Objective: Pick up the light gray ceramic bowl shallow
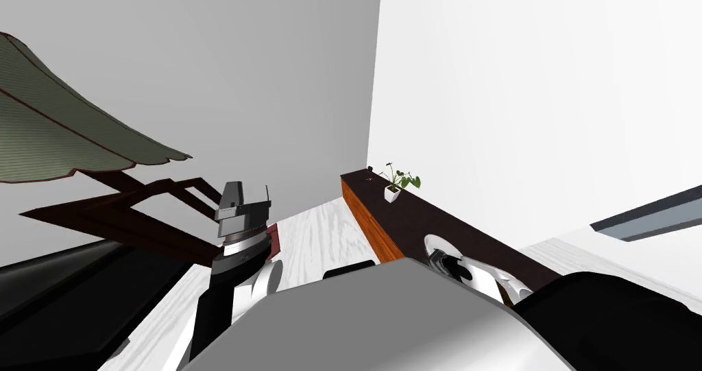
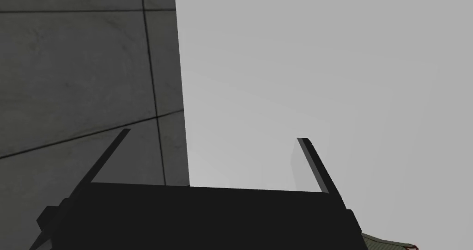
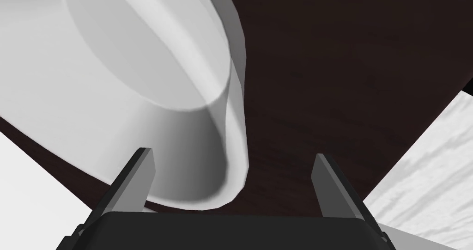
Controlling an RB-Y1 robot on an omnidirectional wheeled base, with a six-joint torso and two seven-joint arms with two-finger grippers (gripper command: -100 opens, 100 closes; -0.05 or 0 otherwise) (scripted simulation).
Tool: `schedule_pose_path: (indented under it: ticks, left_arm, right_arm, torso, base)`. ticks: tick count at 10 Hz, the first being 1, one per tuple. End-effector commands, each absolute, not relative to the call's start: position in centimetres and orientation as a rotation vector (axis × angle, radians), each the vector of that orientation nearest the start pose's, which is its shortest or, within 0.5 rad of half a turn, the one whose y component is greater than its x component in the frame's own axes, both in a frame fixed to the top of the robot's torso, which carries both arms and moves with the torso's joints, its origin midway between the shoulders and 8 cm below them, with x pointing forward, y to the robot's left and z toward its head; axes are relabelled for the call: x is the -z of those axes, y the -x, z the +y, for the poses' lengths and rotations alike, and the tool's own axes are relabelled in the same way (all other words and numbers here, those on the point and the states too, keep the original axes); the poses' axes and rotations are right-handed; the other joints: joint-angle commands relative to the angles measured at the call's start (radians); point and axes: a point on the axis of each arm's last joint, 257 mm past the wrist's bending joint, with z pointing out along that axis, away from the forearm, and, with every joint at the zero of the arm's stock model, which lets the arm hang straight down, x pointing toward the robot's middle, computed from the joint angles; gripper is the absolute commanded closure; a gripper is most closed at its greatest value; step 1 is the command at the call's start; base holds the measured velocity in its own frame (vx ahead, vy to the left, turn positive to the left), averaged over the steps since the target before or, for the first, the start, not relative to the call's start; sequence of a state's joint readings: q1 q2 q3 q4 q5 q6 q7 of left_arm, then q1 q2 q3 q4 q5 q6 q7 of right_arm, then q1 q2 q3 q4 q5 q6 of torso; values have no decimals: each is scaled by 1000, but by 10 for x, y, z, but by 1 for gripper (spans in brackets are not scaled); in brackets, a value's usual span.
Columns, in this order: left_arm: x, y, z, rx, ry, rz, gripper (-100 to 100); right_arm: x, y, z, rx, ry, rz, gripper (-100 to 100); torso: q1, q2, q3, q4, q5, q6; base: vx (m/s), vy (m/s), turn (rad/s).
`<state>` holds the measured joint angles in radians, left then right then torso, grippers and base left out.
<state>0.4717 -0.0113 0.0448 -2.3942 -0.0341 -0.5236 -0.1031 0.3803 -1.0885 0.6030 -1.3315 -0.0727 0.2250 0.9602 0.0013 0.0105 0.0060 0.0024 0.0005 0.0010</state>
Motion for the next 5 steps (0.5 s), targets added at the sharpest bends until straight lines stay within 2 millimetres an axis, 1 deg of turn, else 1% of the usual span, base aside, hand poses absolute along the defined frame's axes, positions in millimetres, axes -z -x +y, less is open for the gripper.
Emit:
schedule_pose_path:
  ticks: [1,2,3,4,5]
  left_arm:
    - [-87,-313,279,1179,474,528,0]
    - [-86,-312,279,1179,474,528,0]
    - [-86,-312,279,1179,474,528,0]
    - [-87,-312,279,1179,474,528,0]
    - [-87,-312,279,1179,474,528,0]
  right_arm:
    - [508,-168,-568,450,399,2692,-100]
    - [508,-162,-577,474,393,2704,-100]
    - [513,-156,-573,431,323,2696,-100]
    - [514,-151,-581,438,288,2703,-100]
    - [514,-142,-594,471,271,2718,-100]
  torso:
    - [0,0,0,0,0,0]
    - [0,-2,-1,0,0,1]
    - [-1,-5,-3,-1,0,2]
    - [1,-2,-1,-1,0,0]
    - [0,-1,0,0,0,0]
  base:
    - [-60,22,240]
    - [-5,10,14]
    - [-94,49,364]
    - [-116,33,491]
    - [-54,5,133]
